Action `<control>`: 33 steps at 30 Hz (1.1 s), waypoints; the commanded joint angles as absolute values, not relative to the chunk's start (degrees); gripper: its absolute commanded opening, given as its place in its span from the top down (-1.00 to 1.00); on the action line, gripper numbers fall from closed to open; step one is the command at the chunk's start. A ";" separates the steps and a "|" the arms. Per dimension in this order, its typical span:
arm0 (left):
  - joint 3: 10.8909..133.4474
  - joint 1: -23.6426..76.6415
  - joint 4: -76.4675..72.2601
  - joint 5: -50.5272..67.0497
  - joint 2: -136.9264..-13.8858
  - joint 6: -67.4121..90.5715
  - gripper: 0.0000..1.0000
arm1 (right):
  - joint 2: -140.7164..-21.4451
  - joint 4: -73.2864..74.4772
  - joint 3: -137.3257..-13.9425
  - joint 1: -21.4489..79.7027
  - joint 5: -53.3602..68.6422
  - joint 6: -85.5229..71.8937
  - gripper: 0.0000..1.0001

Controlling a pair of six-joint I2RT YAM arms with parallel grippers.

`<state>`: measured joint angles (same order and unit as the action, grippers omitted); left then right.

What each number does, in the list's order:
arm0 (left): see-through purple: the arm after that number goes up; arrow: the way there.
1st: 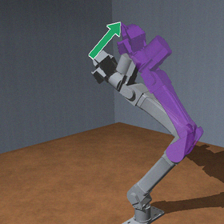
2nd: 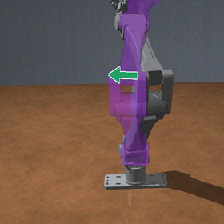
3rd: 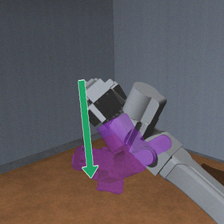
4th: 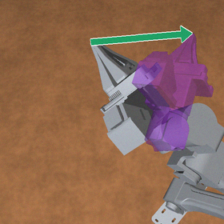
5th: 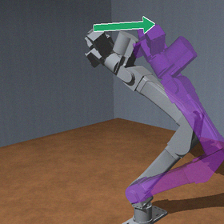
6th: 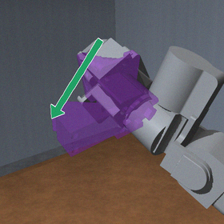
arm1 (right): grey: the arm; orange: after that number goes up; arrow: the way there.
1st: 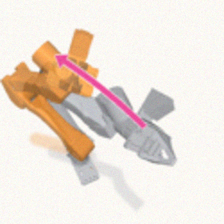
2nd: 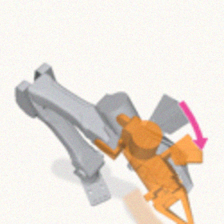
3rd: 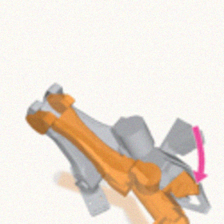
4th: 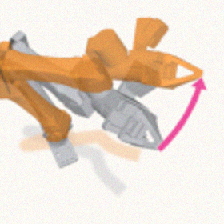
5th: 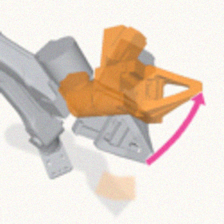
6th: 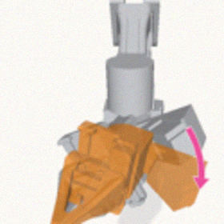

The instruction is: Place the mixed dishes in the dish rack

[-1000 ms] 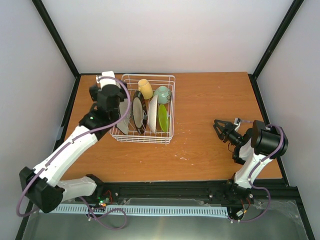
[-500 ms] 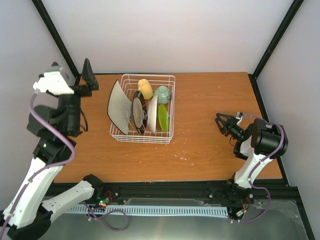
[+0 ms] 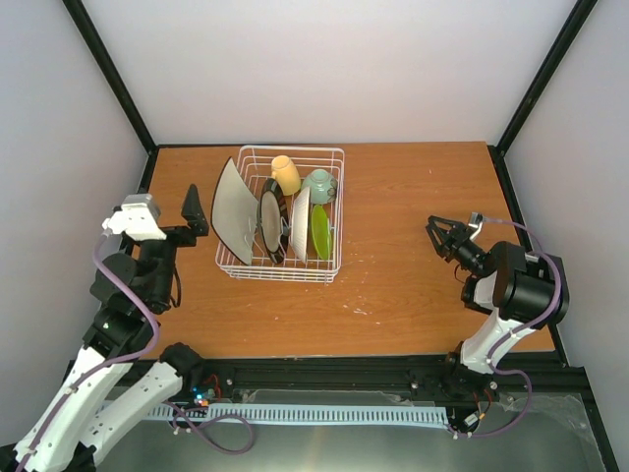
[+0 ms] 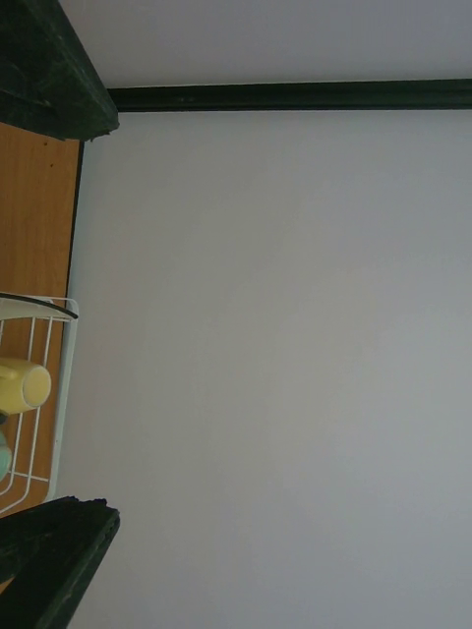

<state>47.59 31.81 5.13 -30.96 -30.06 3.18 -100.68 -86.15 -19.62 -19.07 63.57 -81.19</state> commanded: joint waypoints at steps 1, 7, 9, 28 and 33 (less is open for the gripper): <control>48.50 31.68 5.41 -32.77 -29.42 4.33 -1.00 | -98.70 -96.05 -18.99 -18.85 62.95 -79.83 0.03; 47.84 31.68 4.18 -31.90 -32.07 4.80 -0.99 | -97.70 -96.06 -18.94 -18.90 63.48 -79.67 0.04; 47.60 31.70 3.92 -31.83 -33.37 5.44 -1.00 | -96.86 -96.06 -19.15 -18.94 63.41 -79.10 0.05; 58.80 31.64 -4.00 -11.43 -71.87 11.46 -1.00 | -63.03 12.85 -53.92 9.77 -14.55 -9.03 -0.27; 58.08 31.64 -5.66 -9.56 -74.35 12.98 -1.00 | -65.52 12.04 -50.91 14.83 -21.73 -8.40 -0.30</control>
